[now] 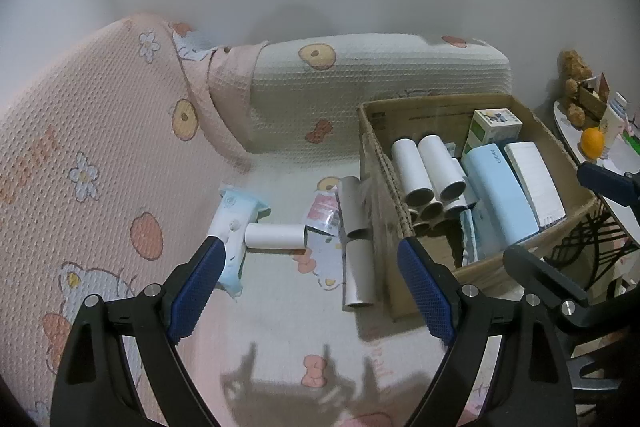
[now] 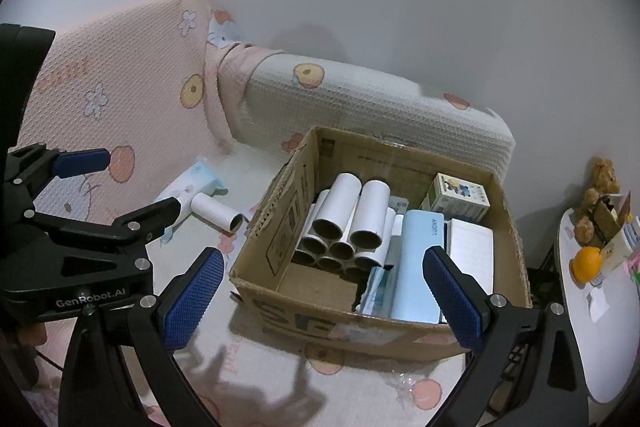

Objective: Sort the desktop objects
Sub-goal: 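Move both tools toward the white paper roll beside the blue wipes pack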

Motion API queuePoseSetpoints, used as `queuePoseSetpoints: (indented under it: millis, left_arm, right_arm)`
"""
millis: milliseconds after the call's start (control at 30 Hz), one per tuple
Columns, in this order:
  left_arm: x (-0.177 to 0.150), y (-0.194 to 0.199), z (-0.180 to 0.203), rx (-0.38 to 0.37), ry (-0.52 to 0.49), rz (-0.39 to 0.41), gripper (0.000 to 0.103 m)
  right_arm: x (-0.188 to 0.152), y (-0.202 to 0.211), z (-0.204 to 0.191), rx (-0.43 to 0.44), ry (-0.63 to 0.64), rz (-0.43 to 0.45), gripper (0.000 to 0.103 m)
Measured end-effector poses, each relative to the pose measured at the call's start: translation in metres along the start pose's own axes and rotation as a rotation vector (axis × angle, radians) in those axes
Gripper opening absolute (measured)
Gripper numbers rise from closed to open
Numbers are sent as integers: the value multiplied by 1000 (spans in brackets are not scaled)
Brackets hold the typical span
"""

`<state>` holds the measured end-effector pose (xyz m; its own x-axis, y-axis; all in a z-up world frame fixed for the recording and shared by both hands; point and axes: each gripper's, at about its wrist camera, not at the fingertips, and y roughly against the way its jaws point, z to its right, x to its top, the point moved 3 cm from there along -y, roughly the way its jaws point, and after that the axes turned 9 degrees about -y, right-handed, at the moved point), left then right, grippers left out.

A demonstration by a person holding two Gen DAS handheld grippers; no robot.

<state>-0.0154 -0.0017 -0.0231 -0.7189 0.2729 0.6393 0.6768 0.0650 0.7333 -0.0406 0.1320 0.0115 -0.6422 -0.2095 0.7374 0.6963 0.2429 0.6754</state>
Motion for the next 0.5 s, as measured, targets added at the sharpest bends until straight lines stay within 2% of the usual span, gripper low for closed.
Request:
queuePoseSetpoints:
  millis: [233, 300, 500]
  left_arm:
    - [-1, 1, -4, -29, 8, 29, 86]
    - [-3, -6, -7, -29, 16, 6, 85]
    - [-13, -28, -30, -46, 107, -13, 77]
  right_arm:
    - [2, -4, -4, 54, 13, -7, 99]
    - [2, -7, -8, 67, 35, -4, 99]
    - [5, -19, -22, 81, 96, -11, 99]
